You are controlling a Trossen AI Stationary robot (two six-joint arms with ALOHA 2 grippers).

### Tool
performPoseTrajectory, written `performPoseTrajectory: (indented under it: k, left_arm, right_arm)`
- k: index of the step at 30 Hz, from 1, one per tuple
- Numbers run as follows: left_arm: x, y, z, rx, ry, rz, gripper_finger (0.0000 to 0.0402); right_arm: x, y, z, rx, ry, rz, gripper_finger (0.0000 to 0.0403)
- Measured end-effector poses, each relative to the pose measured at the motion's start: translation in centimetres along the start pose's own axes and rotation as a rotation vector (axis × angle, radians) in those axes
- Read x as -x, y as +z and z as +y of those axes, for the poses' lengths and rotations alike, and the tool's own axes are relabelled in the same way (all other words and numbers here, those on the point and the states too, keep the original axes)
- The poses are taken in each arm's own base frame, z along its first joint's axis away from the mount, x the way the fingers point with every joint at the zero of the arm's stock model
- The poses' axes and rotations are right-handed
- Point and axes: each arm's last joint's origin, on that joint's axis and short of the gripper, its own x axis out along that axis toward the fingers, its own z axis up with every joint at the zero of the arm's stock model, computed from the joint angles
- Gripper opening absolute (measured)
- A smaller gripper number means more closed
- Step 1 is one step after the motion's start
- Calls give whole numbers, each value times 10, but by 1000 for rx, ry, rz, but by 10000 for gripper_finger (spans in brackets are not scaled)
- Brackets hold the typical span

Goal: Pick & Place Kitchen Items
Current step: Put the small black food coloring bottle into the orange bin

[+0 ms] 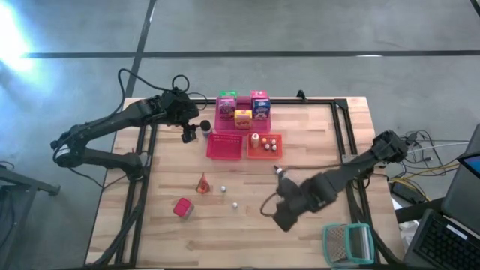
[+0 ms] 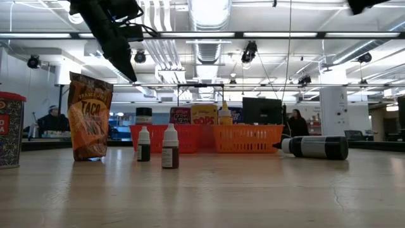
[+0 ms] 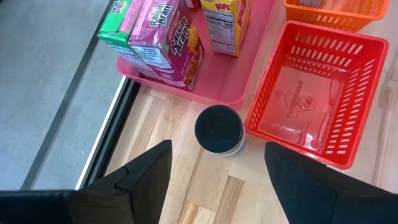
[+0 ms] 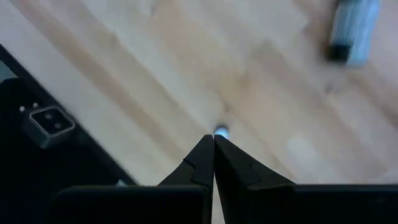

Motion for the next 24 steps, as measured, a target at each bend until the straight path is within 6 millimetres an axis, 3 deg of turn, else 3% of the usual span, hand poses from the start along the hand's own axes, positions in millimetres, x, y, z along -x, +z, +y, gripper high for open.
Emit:
performPoseTrajectory:
  k: [7,13,24]
  left_arm:
    - [0,0,0,0,0,0,262]
    - [0,0,0,0,0,0,262]
    - [0,0,0,0,0,0,262]
  right_arm:
    - [-15,-35,10,-65,-30,5,9]
    - [-36,-36,13,-166,-25,-3,22]
    - [-68,-50,18,-183,-69,51,104]
